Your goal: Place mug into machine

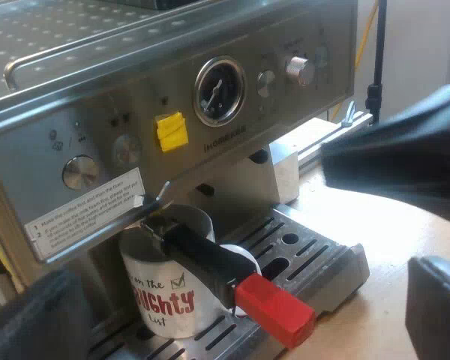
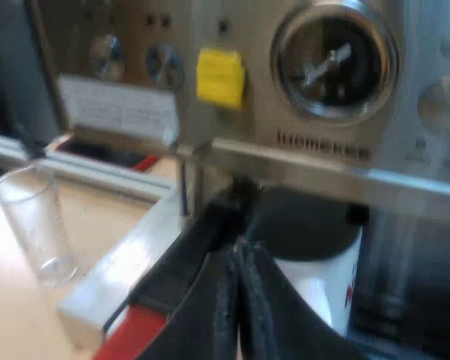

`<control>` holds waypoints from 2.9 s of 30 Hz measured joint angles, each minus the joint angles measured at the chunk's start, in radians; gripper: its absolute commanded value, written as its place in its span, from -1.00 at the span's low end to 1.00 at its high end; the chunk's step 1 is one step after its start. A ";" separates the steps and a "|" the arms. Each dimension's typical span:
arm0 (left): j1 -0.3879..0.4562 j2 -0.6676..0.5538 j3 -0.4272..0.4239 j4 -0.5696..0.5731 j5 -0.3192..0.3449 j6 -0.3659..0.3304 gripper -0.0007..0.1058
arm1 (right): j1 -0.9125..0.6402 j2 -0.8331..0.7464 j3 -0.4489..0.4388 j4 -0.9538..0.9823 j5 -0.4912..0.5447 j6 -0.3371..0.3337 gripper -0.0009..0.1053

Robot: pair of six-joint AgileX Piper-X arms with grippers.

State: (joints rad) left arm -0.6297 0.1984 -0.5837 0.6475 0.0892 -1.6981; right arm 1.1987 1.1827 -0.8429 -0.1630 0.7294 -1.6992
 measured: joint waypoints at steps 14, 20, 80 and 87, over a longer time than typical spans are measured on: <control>0.000 -0.002 -0.026 0.031 -0.002 0.000 0.65 | -0.049 0.199 -0.206 -0.006 -0.039 -0.067 -0.98; 0.000 -0.002 -0.026 0.046 -0.001 0.000 0.65 | -0.088 0.249 -0.257 -0.006 -0.045 -0.067 -0.98; 0.003 0.252 -0.356 0.048 -0.061 -0.147 0.65 | -0.143 -0.314 -0.263 0.541 -0.128 -0.017 0.47; 0.089 0.344 -0.423 0.056 -0.054 -0.154 0.65 | -0.349 -0.403 -0.263 0.659 -0.275 -0.017 0.46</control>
State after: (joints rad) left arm -0.5410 0.5426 -1.0065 0.7037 0.0356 -1.8523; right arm 0.8500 0.7797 -1.1063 0.4960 0.4545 -1.7165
